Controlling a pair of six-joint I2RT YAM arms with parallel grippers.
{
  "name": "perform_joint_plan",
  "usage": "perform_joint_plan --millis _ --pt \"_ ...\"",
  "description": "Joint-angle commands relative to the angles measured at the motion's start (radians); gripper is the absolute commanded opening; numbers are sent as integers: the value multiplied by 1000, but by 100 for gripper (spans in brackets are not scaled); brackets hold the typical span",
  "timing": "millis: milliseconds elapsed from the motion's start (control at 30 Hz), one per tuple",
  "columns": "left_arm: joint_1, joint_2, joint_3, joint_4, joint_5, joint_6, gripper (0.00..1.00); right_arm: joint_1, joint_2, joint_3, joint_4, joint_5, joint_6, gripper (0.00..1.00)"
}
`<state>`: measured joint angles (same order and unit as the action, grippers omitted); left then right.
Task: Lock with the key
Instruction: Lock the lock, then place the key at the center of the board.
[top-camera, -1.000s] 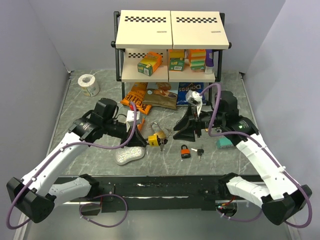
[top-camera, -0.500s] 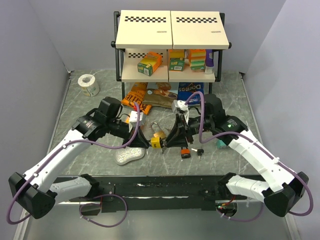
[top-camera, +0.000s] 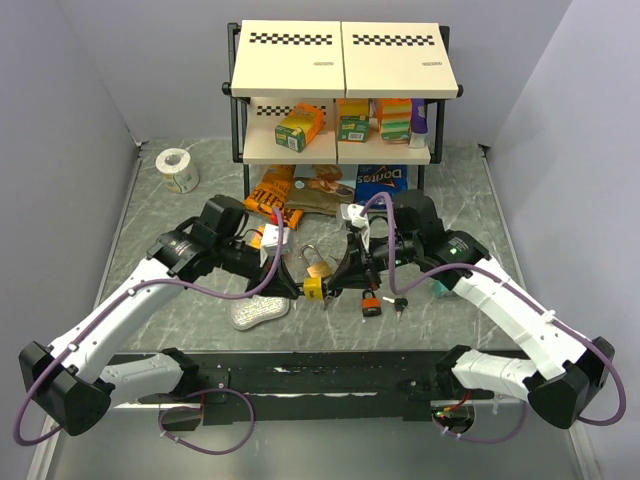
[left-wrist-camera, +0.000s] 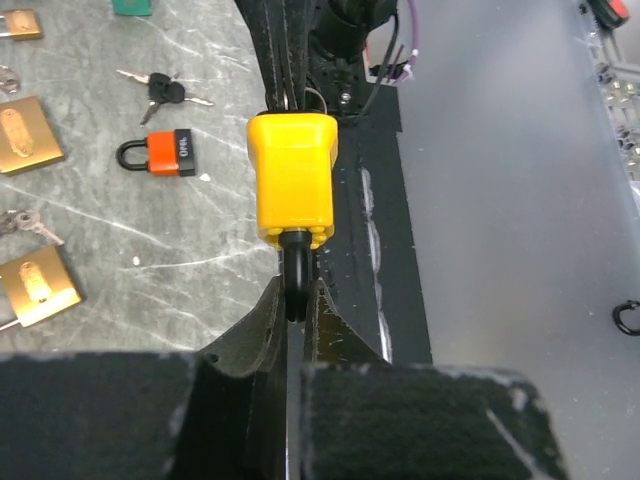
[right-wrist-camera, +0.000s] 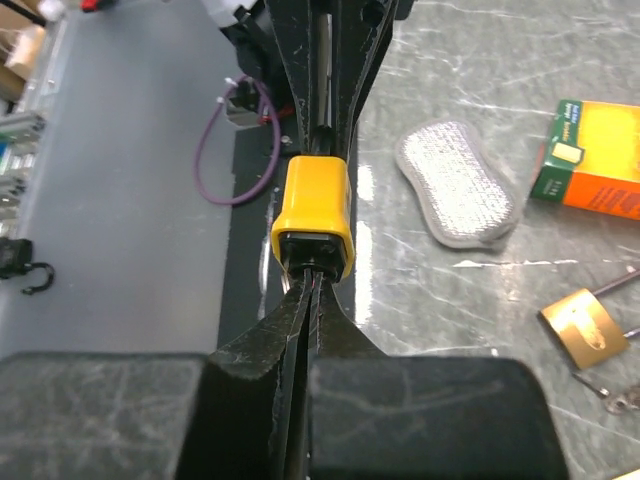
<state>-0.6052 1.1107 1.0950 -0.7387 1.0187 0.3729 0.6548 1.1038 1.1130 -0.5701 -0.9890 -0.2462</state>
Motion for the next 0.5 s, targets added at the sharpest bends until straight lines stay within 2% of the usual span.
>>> perform_joint_plan --millis 0,233,367,467 --pt "50 -28 20 -26 24 69 1 -20 -30 54 -82 32 -56 0" --pt "151 -11 13 -243 0 332 1 -148 -107 8 -139 10 -70 0" --pt "196 -8 -10 -277 -15 385 1 -164 -102 -77 -139 93 -102 0" --pt "229 0 -20 -257 -11 371 1 -156 -49 -212 -78 154 -90 0"
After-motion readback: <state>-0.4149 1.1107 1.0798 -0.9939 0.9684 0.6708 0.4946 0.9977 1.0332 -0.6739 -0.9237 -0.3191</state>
